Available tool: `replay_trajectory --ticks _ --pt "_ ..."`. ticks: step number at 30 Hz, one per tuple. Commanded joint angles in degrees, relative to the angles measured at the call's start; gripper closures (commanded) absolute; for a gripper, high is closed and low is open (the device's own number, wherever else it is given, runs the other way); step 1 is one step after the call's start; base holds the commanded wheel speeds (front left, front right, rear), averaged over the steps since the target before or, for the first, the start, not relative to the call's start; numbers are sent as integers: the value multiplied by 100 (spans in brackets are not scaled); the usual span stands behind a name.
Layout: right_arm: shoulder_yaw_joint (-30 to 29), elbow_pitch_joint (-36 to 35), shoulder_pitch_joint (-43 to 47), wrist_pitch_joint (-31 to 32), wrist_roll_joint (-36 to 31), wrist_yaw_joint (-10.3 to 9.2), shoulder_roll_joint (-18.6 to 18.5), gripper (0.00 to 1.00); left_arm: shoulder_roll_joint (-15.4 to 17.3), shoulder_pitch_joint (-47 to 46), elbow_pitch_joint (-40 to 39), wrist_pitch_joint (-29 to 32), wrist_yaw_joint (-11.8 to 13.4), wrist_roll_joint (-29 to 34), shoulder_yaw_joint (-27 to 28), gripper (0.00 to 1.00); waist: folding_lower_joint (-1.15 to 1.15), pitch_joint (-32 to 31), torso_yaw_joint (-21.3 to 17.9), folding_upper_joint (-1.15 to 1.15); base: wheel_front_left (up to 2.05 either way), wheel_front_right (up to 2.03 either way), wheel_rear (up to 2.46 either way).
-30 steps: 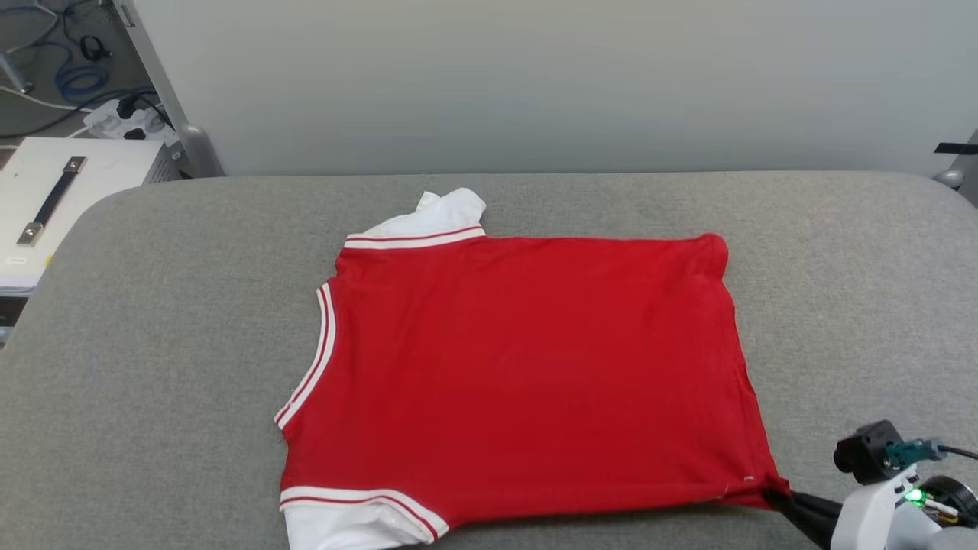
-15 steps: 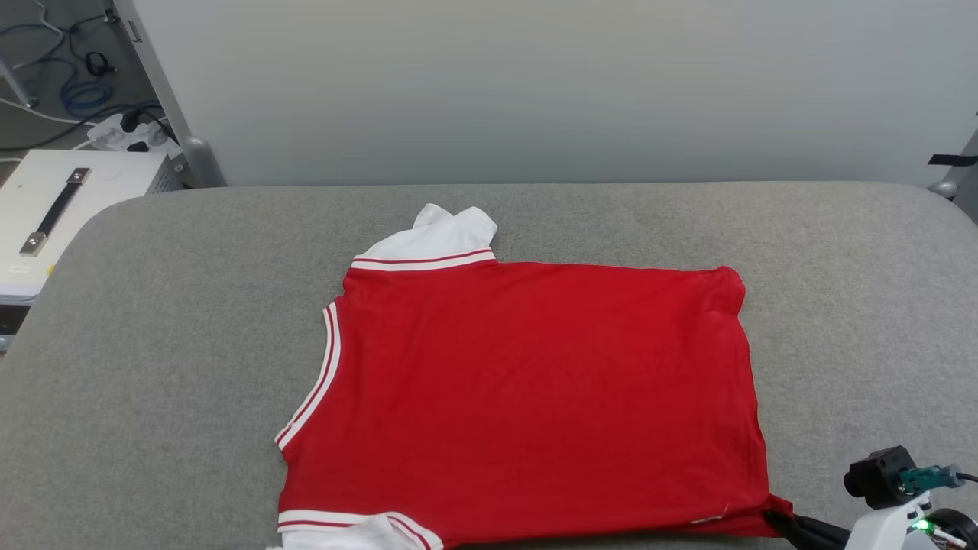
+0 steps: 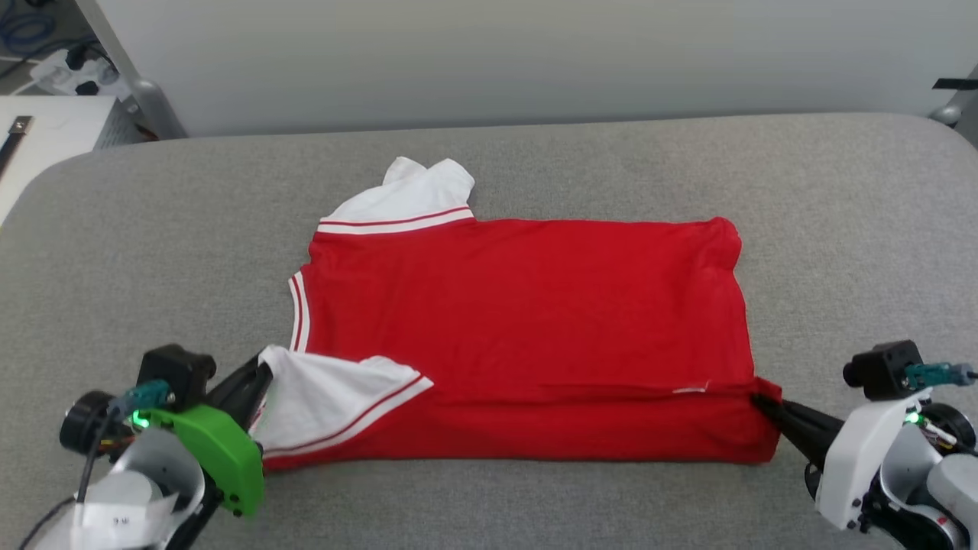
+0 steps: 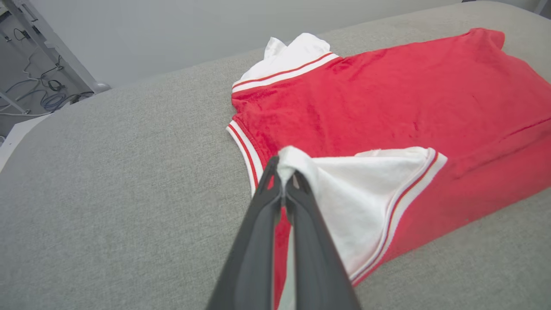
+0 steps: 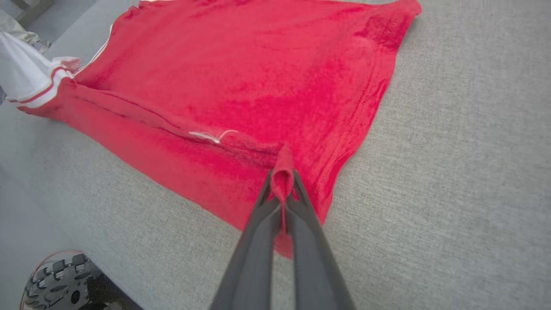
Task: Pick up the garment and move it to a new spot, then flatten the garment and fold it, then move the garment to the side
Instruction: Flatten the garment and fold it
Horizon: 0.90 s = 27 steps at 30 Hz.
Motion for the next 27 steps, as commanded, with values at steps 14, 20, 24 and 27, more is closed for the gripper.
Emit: replay_trajectory --ticks 14,20,24,27 --pt "-102 556 -1116 403 -391 -3 611 100 -105 -1783 1774 23 -387 68 -482 100 0 1123 -327 0 0 0 0" --pt "42 1000 -1418 330 -506 -3 834 100 -232 -2046 2384 -202 -401 -120 -937 100 0 1207 -323 0 0 0 0" --pt "167 1269 -1491 284 -485 -3 955 100 -269 -2151 2650 -331 -403 -366 -1244 100 0 1198 -294 0 0 0 0" --pt "212 1391 -1504 178 -393 -3 1016 96 -300 -2230 2845 -484 -403 -528 -1413 100 0 1135 -270 0 0 0 0"
